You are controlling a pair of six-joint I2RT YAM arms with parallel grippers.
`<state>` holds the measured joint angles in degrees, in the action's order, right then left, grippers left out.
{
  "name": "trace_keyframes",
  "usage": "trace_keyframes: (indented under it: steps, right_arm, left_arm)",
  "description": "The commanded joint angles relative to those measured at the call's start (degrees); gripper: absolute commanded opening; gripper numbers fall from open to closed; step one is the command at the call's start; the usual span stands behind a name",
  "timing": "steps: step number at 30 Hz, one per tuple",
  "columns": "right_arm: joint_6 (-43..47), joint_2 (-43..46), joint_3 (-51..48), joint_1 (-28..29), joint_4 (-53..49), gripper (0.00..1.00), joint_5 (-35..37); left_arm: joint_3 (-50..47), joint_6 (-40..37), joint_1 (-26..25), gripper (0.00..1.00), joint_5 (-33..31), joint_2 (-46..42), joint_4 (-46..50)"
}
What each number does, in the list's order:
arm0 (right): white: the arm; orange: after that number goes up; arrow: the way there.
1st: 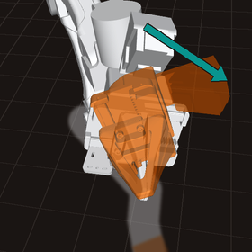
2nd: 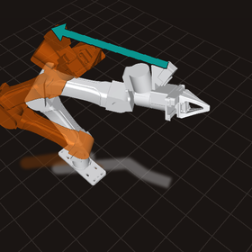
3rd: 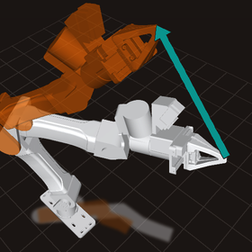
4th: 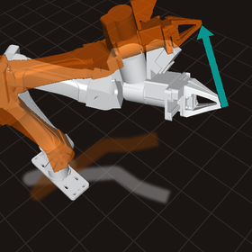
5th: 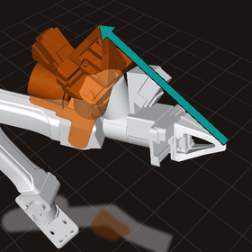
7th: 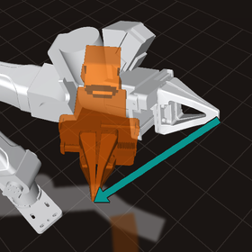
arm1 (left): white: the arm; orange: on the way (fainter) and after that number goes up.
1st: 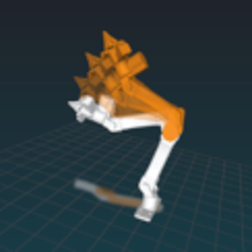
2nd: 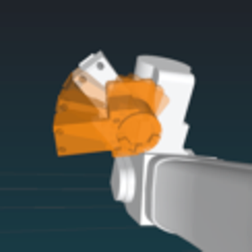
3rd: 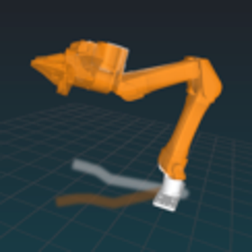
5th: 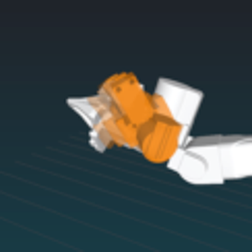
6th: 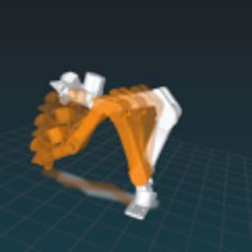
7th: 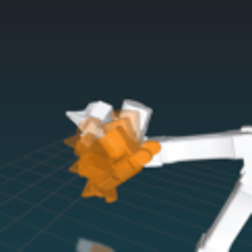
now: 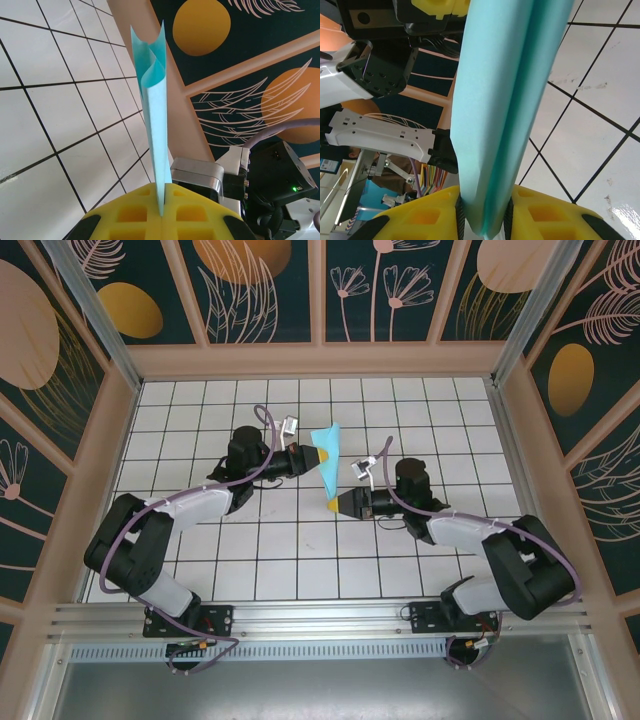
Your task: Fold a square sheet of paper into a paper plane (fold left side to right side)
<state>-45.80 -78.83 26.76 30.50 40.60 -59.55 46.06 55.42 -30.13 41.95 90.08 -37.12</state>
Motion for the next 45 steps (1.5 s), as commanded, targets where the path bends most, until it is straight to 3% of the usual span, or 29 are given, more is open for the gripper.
trace_keyframes:
  steps: [1, 11, 24, 25, 29, 32, 37, 45]
  right_arm:
    - [0.32, -0.92, 1.70, 0.52, 2.86, 0.26, -1.18]
    - [-0.07, -2.71, 2.42, 1.80, 3.98, 0.20, -0.74]
    - [2.68, -3.04, 2.24, 1.75, -0.87, 0.00, 0.22]
    - [3.18, -3.00, 2.31, 1.58, -1.85, 0.03, 0.37]
    - [7.32, -1.15, 2.25, 1.16, -8.32, 0.34, 2.23]
    - [11.34, 1.69, 2.24, -1.48, -14.66, 0.48, 3.61]
    - [15.03, 7.29, 1.02, -6.14, -22.17, 0.56, 5.86]
    - [6.03, 7.48, -0.73, -7.96, -4.42, 0.68, 2.31]
  left_arm:
    - [0.68, 0.40, -0.10, 0.00, 0.24, 0.62, -2.42]
    - [0.21, 0.50, -0.10, 0.00, 0.27, 0.62, -2.56]
    - [-0.01, -1.28, 0.59, 0.00, -1.34, -0.43, 0.14]
    - [-0.01, -1.48, 0.68, 0.00, -1.44, -0.50, 0.37]
    - [-0.11, -3.40, 0.99, 0.00, -3.00, -1.00, 3.53]
    - [1.05, -7.69, 1.05, 0.00, -6.92, -1.95, 10.70]
    - [1.49, -12.43, 1.04, 0.00, -10.26, -3.57, 18.27]
    - [-2.20, -7.27, 1.05, 0.00, -4.90, -4.74, 8.46]
